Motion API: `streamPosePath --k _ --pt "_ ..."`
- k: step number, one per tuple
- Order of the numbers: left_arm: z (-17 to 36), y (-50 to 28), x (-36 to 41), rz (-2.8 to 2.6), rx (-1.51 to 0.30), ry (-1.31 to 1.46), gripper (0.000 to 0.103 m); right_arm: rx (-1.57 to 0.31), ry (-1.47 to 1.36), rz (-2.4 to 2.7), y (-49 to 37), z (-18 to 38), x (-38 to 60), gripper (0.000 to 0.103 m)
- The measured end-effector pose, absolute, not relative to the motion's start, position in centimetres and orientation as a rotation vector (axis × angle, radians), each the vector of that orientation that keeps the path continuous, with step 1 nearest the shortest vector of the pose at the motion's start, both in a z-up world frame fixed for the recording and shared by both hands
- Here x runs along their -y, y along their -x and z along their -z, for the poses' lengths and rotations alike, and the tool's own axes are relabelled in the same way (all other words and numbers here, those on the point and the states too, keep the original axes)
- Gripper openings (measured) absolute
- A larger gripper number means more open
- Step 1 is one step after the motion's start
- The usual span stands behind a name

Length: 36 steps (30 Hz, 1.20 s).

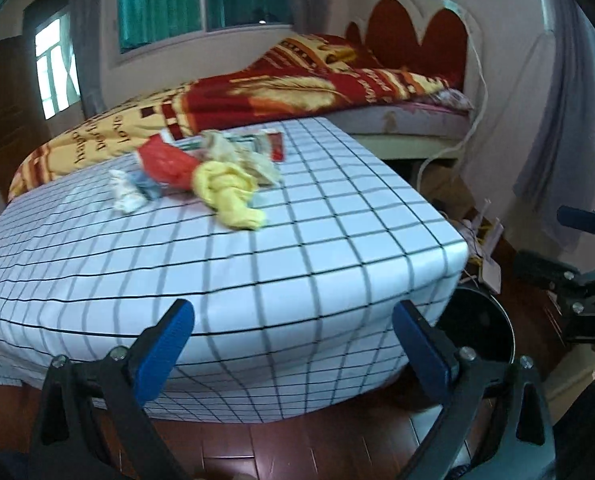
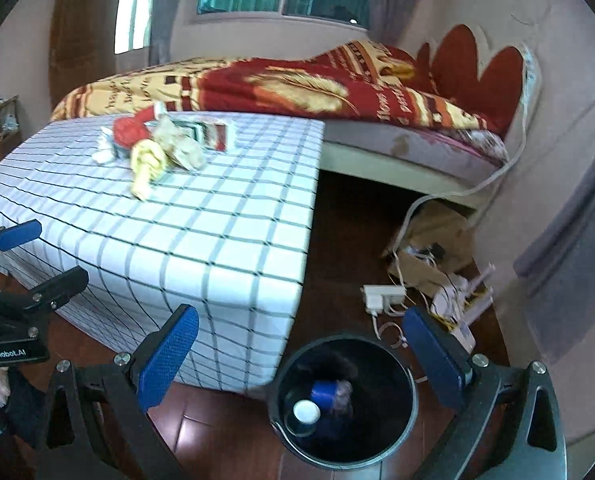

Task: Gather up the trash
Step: 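Move both tools back toward the red bag and yellow cloth on the table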

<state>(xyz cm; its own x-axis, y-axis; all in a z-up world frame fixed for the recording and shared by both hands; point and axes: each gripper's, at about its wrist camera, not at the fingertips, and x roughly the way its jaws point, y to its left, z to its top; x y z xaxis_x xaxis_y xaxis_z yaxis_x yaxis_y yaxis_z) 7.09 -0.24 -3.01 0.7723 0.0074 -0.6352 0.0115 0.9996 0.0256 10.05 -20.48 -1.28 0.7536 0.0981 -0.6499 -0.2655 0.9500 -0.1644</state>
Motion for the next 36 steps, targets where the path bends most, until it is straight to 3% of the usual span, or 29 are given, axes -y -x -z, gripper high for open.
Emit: streamPosePath --k 27,31,36 --pt "2.5 -9.0 -13.6 -0.181 -0.652 0.088 0.096 -0.68 0.155 -0.407 -20.1 -0.5 5.9 0.103" --pt "3.1 -11.1 -14.8 -0.19 -0.667 0.097 0.092 -0.704 0.157 -0.423 -22.5 0.4 4.6 0.094" --pt "3.7 -13.1 -15.6 -0.197 -0.68 0.112 0.091 -0.763 0.154 -0.469 -25.7 2.8 1.9 0.091"
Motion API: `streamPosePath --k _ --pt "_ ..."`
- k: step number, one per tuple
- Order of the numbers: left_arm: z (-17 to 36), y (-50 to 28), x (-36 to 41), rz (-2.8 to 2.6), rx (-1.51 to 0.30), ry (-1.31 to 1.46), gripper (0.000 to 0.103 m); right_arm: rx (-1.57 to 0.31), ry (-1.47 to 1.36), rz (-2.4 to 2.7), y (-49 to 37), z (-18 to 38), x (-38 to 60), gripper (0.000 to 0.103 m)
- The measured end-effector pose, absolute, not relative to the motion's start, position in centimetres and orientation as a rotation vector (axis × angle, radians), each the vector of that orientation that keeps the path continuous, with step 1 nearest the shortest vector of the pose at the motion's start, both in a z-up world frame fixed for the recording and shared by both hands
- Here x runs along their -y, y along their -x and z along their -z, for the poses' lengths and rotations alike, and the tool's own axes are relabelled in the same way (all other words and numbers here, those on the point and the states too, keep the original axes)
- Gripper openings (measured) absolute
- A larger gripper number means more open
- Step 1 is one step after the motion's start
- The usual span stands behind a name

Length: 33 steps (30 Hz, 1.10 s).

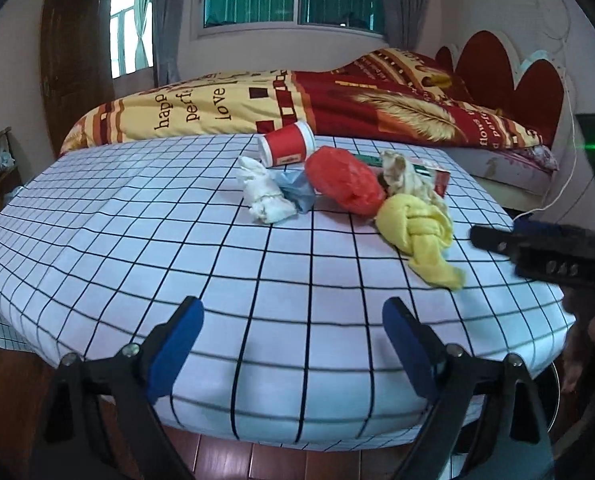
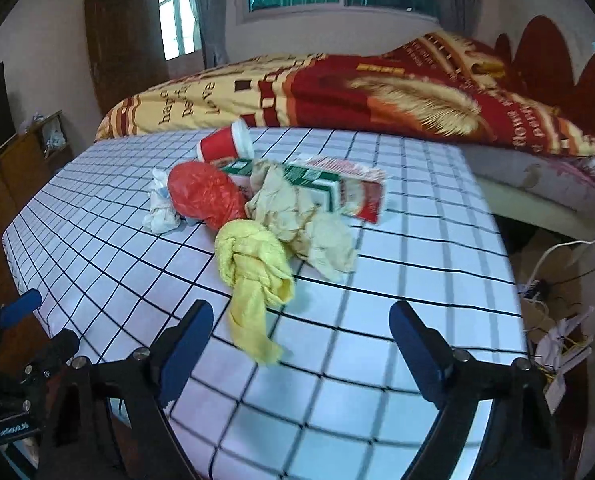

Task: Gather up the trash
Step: 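Move both tools back toward the red bag and yellow cloth on the table, then grasp the yellow cloth with the right tool while the left tool grasps the red plastic bag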

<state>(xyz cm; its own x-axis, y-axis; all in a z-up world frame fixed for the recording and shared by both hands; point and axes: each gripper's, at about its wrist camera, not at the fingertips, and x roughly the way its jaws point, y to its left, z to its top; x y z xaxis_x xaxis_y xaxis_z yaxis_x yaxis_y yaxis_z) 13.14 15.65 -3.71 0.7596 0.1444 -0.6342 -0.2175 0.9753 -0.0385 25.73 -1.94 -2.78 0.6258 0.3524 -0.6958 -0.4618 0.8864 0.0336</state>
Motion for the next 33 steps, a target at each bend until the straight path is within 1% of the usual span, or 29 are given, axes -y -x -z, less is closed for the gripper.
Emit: streamPosePath --k 2,5,8,11,12,13,14,16,25,33 --pt "3.9 -14.0 -15.9 -0.194 -0.687 0.119 0.091 -0.786 0.16 -0.48 -27.1 3.8 0.5 0.091" --pt "4.1 -15.1 -15.9 -0.187 -0.692 0.124 0.091 -0.823 0.159 -0.496 -28.9 5.2 -0.9 0.084" --pt "4.2 -16.0 -15.9 -0.18 -0.695 0.124 0.09 -0.862 0.151 -0.512 -30.4 6.2 -1.8 0.075" --pt "4.2 -16.8 -15.7 -0.174 -0.698 0.126 0.09 -0.882 0.156 -0.529 -31.2 6.9 -2.3 0.064" --pt "4.1 -17.0 -15.7 -0.173 -0.698 0.128 0.09 -0.887 0.152 -0.548 -31.3 7.1 -2.4 0.053" --pt "4.1 -17.1 -15.6 -0.171 -0.698 0.13 0.09 -0.886 0.141 -0.57 -31.1 7.0 -2.3 0.037" --pt "4.1 -17.2 -15.6 -0.169 -0.698 0.133 0.09 -0.881 0.14 -0.578 -30.9 6.9 -2.2 0.034" --pt "4.2 -17.4 -15.3 -0.162 -0.697 0.138 0.09 -0.858 0.161 -0.571 -30.1 6.5 -1.9 0.031" --pt "4.1 -18.6 -13.3 -0.127 -0.705 0.153 0.086 -0.771 0.124 -0.482 -27.9 4.4 3.5 0.03" --pt "4.0 -19.5 -12.5 -0.123 -0.704 0.148 0.086 -0.696 0.04 -0.508 -26.5 1.2 6.8 0.03"
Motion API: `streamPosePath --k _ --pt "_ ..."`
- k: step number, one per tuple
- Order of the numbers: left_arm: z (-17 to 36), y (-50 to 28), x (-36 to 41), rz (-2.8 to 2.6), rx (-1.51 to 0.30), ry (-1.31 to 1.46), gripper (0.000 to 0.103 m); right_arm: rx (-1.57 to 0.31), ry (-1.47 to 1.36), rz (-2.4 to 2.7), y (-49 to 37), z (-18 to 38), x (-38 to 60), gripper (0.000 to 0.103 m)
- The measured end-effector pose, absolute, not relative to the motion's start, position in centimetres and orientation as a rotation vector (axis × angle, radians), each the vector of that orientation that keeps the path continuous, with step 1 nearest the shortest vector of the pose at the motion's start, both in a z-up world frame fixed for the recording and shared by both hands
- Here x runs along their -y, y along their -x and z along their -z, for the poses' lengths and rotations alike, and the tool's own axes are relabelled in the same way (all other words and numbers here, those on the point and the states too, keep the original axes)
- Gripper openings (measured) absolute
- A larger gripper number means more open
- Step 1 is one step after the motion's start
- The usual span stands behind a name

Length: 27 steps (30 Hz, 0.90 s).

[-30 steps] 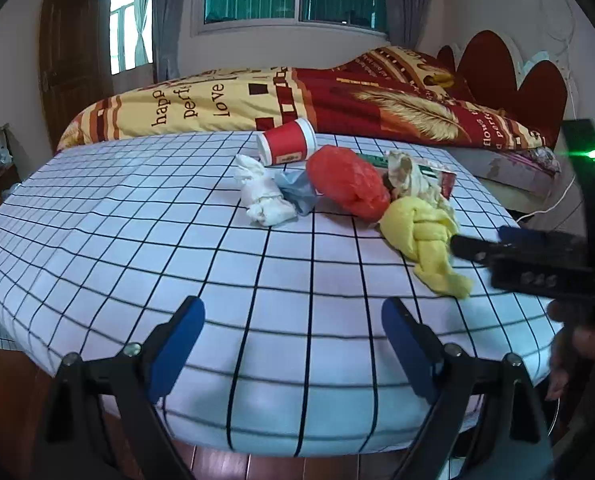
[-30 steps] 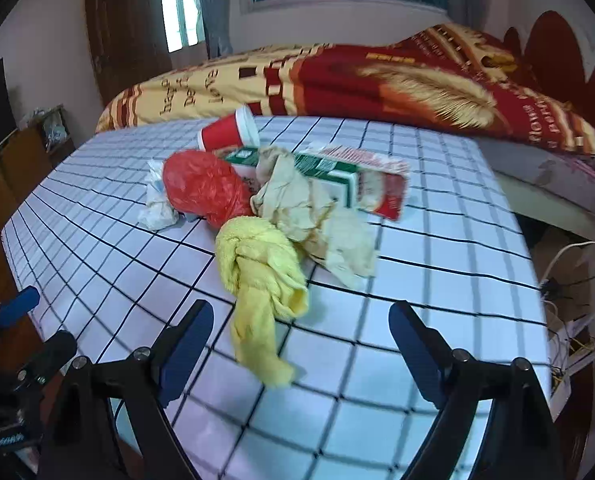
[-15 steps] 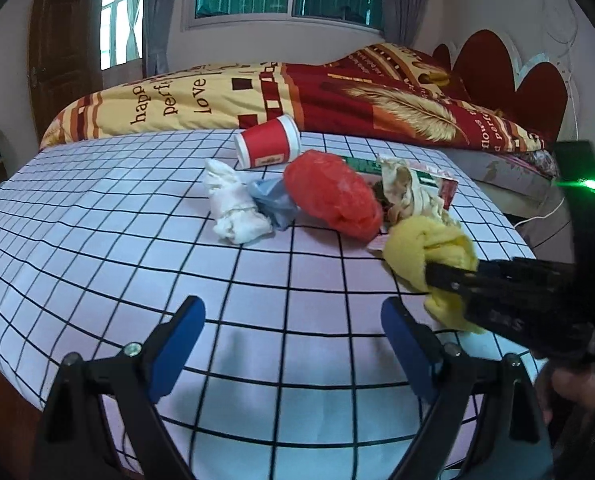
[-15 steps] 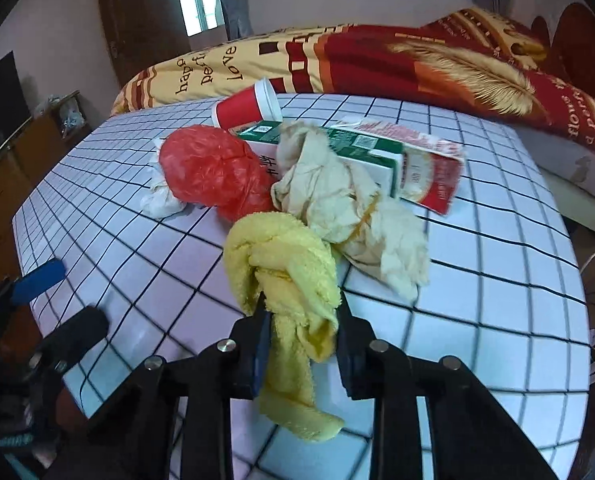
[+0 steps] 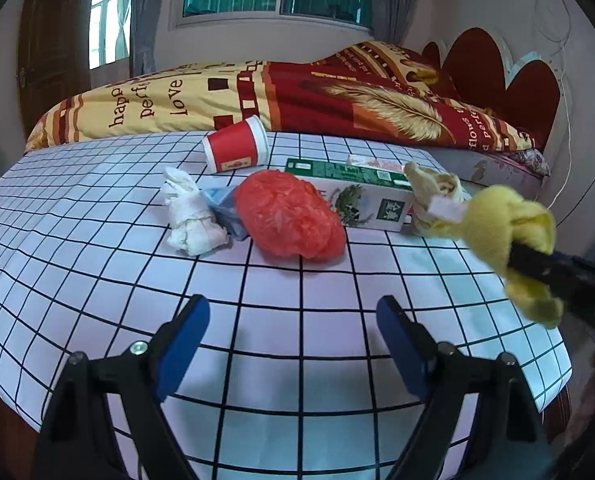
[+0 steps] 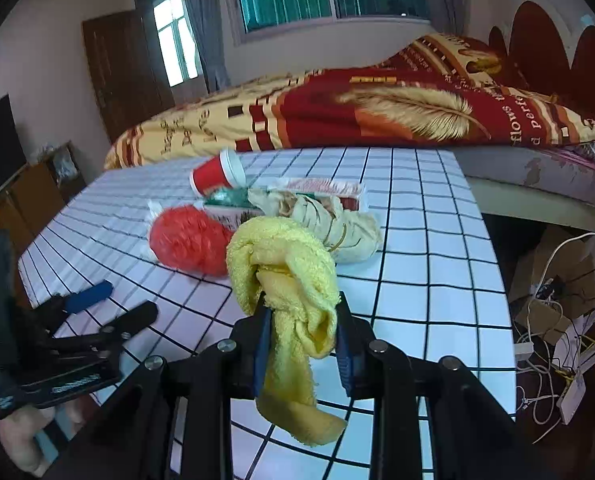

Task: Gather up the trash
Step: 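Grasp the yellow cloth with the right tool while the left tool grasps the red plastic bag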

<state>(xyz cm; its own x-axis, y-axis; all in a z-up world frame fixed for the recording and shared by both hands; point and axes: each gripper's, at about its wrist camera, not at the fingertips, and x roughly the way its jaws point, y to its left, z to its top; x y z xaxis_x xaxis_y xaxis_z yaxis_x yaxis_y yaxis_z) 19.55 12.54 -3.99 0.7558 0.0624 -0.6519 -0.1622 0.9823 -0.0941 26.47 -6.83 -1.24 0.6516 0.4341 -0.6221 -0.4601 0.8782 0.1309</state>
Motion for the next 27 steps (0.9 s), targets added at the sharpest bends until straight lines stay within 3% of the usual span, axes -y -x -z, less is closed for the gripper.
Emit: streamPosePath --k 15,27 --pt "4.1 -19.2 -10.8 -0.12 -0.707 0.144 0.086 -0.621 0.025 -0.398 -25.0 -0.6 9.9 0.03" --pt "4.3 -24.5 -11.7 -0.129 -0.724 0.144 0.082 -0.776 0.016 -0.269 -32.9 4.0 9.4 0.03"
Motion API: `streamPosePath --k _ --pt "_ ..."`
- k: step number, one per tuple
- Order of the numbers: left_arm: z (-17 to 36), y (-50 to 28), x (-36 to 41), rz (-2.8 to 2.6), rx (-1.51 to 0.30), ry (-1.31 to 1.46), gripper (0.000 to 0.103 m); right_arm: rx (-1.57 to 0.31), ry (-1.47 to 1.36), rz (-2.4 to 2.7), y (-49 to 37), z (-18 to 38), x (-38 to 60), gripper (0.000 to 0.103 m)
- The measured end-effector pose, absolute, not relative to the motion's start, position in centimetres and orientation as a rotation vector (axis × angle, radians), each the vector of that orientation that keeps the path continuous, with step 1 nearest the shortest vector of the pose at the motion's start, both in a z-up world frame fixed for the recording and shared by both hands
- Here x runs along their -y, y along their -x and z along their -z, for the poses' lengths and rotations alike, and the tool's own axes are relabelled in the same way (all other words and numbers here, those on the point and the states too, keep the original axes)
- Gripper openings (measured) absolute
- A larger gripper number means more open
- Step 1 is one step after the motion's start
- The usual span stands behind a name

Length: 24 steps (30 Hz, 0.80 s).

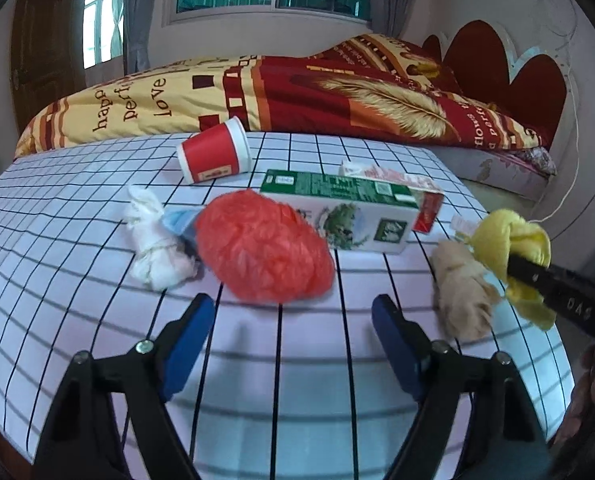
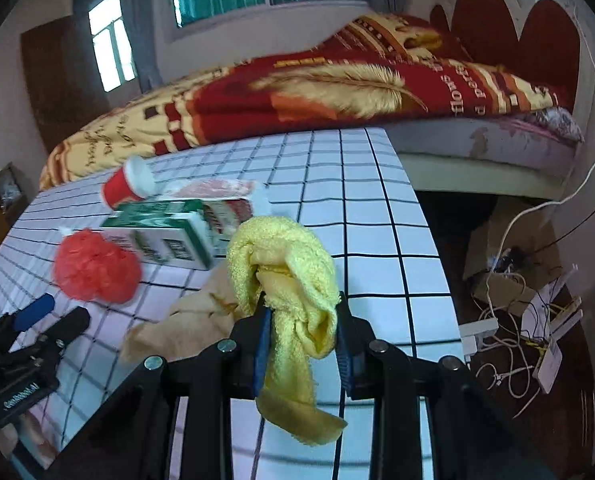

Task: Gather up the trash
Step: 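Grasp the yellow cloth with the right tool while the left tool grasps the red plastic bag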

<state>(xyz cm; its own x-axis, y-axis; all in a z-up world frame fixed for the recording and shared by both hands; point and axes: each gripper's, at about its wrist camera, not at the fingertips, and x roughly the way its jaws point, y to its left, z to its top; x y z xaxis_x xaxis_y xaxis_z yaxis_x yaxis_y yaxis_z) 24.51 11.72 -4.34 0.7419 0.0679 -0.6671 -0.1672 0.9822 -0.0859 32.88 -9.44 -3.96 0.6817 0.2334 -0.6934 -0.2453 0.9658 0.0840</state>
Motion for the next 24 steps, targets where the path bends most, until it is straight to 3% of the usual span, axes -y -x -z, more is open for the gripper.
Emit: streamPosePath --k 3,6,8,9,10,15,24 --pt "4.5 -26.0 -12.4 -0.148 -0.733 0.159 0.081 -0.779 0.008 -0.272 -33.8 4.3 9.2 0.03" --pt "4.7 -26.9 -13.2 -0.15 -0.743 0.199 0.073 -0.778 0.008 -0.28 -34.1 4.4 8.9 0.03" --pt "5.0 -27.2 -13.5 -0.136 -0.755 0.221 0.056 -0.779 0.006 -0.283 -34.1 4.5 8.9 0.03" --pt "5.1 -27.3 -13.5 -0.13 -0.763 0.226 0.034 -0.779 0.003 -0.285 -34.0 4.5 8.9 0.03" --pt "5.1 -27.3 -13.5 -0.12 -0.768 0.232 0.026 -0.778 0.001 -0.287 -34.0 4.5 9.0 0.03" --pt "4.3 -25.8 -12.8 -0.084 -0.741 0.219 0.015 -0.76 0.013 -0.304 -32.9 4.0 9.4 0.027" --pt "2.0 -22.4 -11.4 -0.059 -0.693 0.175 0.013 -0.713 0.0 -0.282 -29.3 1.6 12.0 0.027"
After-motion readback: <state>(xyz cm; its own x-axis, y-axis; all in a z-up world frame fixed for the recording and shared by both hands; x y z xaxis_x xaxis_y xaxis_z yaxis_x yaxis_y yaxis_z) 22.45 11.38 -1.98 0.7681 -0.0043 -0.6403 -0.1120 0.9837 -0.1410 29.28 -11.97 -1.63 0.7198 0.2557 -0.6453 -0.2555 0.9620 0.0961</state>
